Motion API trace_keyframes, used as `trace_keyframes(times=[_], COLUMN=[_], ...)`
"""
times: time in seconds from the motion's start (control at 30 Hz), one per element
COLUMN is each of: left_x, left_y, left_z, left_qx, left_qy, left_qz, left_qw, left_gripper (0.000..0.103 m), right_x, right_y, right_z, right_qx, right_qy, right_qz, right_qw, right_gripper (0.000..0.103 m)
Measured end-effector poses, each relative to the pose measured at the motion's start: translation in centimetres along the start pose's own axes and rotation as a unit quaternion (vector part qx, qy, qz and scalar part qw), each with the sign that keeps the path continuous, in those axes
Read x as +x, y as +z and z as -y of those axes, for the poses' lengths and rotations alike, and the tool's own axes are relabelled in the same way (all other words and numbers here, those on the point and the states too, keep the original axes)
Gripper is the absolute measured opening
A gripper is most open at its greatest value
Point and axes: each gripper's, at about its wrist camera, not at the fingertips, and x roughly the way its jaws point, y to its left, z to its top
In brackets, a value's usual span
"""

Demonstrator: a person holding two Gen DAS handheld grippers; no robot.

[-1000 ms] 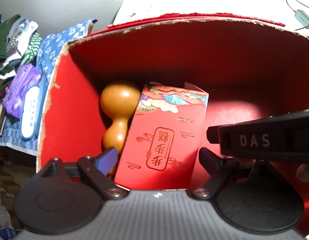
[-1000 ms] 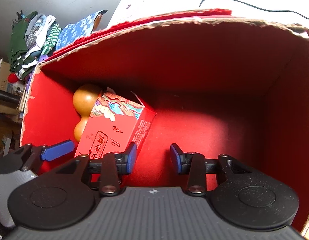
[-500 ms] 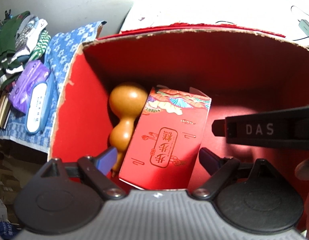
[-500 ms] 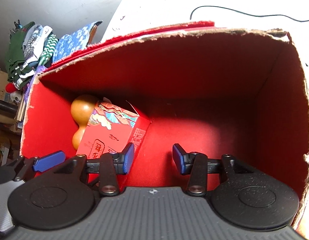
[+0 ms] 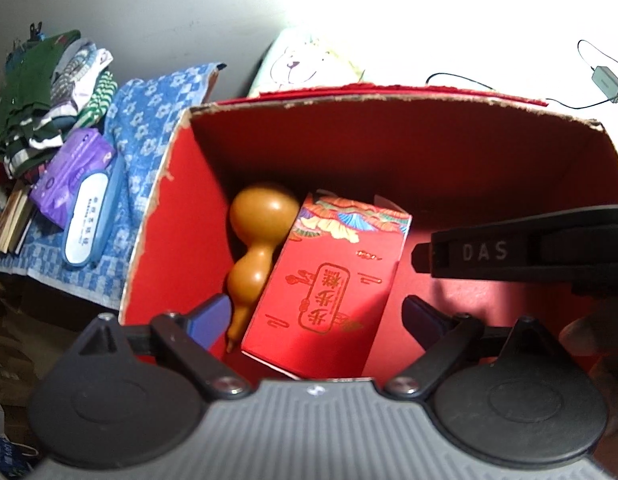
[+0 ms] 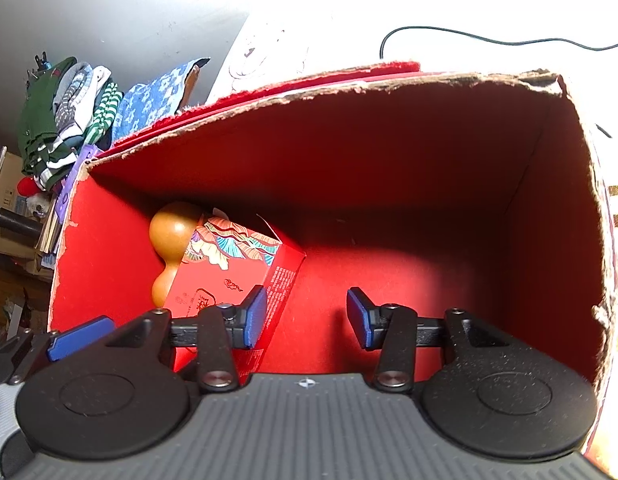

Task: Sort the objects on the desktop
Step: 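Withdraw the left gripper from the box and move the right gripper to the pine cone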

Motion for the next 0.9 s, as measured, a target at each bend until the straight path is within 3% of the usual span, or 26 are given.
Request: trace_keyframes(times=[0.4,0.6,0.9], left_x=[-1.6,-1.9,-4.6], left_y=[-0.3,-0.8,-1.9], left_z=[0.4,0.3,-0.1], left_qx=[-0.002,-0.005,-0.009], left_qy=[-0.009,-0.01,-0.017], left_qz=[0.017,0.017,0.051], left_qw=[0.9998,0.9998,0.9985], left_gripper=[0.096,0.096,0.098], right_x=[-2.8,-4.2,-7.8], right_y=[-0.5,-1.2,-3.0], right_z=[-0.3,-0.5,-1.0], right_qx=[-0.017,-0.022,-0.018], right_qy=[0.013,-0.002,0.012], right_qz=[0.043,0.066,0.104], right_qw=[0.999,0.998,0.994], right_gripper=[0.047,0.047,0.047])
